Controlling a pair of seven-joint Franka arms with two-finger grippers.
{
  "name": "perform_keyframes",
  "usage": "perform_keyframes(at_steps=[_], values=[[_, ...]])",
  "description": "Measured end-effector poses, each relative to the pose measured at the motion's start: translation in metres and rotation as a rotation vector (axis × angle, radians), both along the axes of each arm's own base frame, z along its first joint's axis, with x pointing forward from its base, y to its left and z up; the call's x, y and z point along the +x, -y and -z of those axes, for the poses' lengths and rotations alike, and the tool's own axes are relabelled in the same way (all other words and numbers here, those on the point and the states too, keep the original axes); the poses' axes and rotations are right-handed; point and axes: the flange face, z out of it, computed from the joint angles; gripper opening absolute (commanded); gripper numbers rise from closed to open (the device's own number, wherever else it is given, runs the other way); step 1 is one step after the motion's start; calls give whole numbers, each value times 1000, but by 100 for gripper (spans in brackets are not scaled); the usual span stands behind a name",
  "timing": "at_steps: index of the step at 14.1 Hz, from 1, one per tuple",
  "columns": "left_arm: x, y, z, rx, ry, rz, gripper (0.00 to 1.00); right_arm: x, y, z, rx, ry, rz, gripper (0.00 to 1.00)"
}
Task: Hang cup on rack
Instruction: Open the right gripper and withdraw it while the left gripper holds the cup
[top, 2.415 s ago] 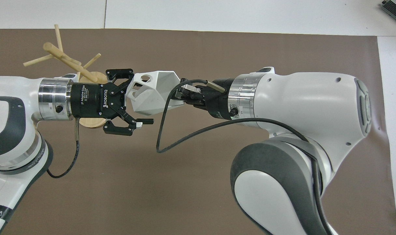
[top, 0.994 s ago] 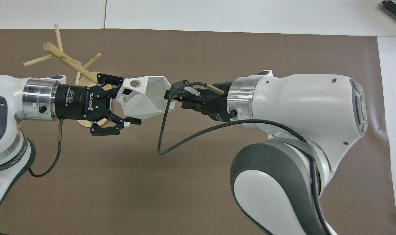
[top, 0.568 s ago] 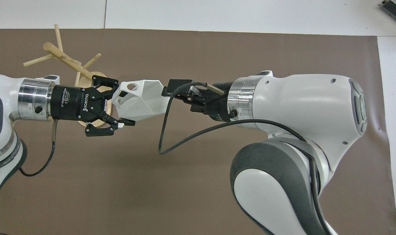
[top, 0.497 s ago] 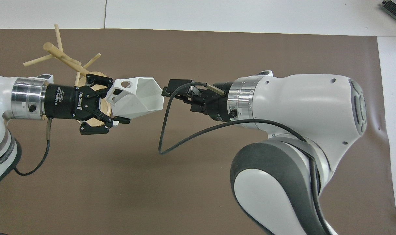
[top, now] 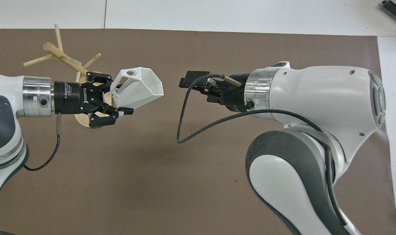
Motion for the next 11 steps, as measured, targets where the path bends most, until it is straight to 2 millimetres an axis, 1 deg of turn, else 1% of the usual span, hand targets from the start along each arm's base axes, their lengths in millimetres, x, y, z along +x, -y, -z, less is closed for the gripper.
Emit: perform_keyframes(at_steps=[1, 3, 5, 7, 9, 11], values=[[2, 0, 3, 15, -14, -39, 0, 3, 9, 2, -32, 17, -27, 100], [5, -6, 12, 42, -37, -124, 0, 10, 32, 8, -106, 58, -107, 100], [5, -13, 25, 67, -55, -196, 0, 18, 60, 15, -198, 105, -205, 100], [4, -14, 36, 87, -71, -243, 0, 25, 91, 21, -291, 144, -298, 100], [5, -14, 38, 99, -91, -314, 0, 30, 121, 25, -363, 160, -355, 100], [9, -21, 36, 105, -109, -403, 0, 34, 146, 28, -420, 157, -372, 100]])
